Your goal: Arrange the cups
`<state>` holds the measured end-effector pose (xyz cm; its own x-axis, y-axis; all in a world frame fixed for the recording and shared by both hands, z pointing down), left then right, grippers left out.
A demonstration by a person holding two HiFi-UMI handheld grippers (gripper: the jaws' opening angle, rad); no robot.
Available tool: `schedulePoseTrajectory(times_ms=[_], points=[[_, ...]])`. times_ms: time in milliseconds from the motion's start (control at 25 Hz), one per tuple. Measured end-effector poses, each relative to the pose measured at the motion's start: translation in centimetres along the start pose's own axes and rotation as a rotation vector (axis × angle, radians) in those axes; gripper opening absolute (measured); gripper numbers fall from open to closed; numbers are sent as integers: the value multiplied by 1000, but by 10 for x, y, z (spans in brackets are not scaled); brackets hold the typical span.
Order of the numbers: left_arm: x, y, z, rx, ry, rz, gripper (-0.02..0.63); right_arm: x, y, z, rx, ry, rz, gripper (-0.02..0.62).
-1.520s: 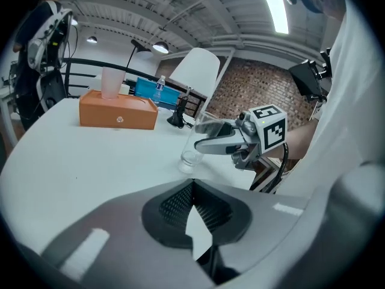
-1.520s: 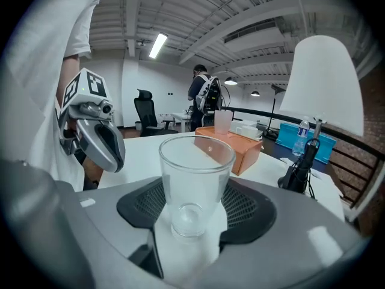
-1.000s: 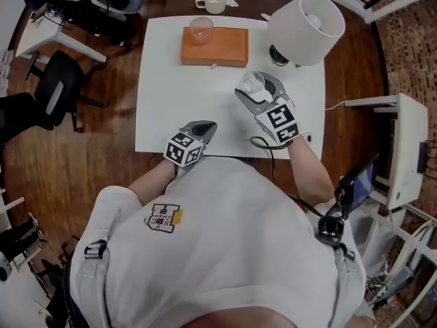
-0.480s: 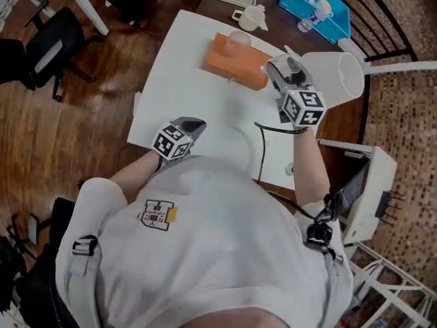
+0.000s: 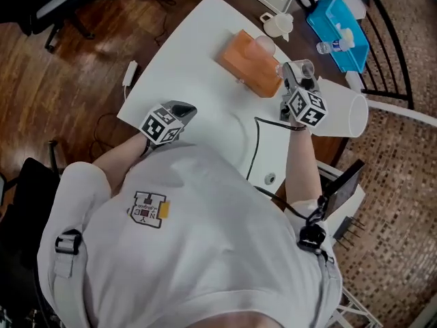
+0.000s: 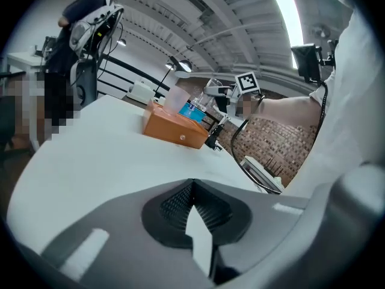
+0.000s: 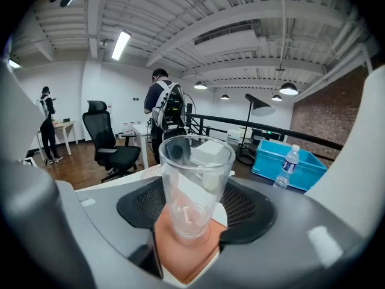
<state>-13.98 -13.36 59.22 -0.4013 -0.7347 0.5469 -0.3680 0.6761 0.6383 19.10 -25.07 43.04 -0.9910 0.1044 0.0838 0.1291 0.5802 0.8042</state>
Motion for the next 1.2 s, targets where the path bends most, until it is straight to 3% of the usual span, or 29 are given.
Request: schedulePoseTrajectory(times_ms=[640,1200], points=[[10,10,3,-21,-61,112,0,-1,41,-57,53,13,-6,281],[14,14,-1,0,-77,122,0,3,50,-65,20,24,17,282]])
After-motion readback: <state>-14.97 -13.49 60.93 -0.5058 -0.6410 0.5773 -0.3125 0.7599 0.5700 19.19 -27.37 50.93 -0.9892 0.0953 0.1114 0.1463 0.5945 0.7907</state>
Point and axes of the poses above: the fingertips, and each gripper's own axes: z backward along the fingers, x to its left, y out of its underside, the point moved 7 cm from there along z, backward along the fingers, and after that the axes turned 6 degrees about x, right-handed, at the moved point
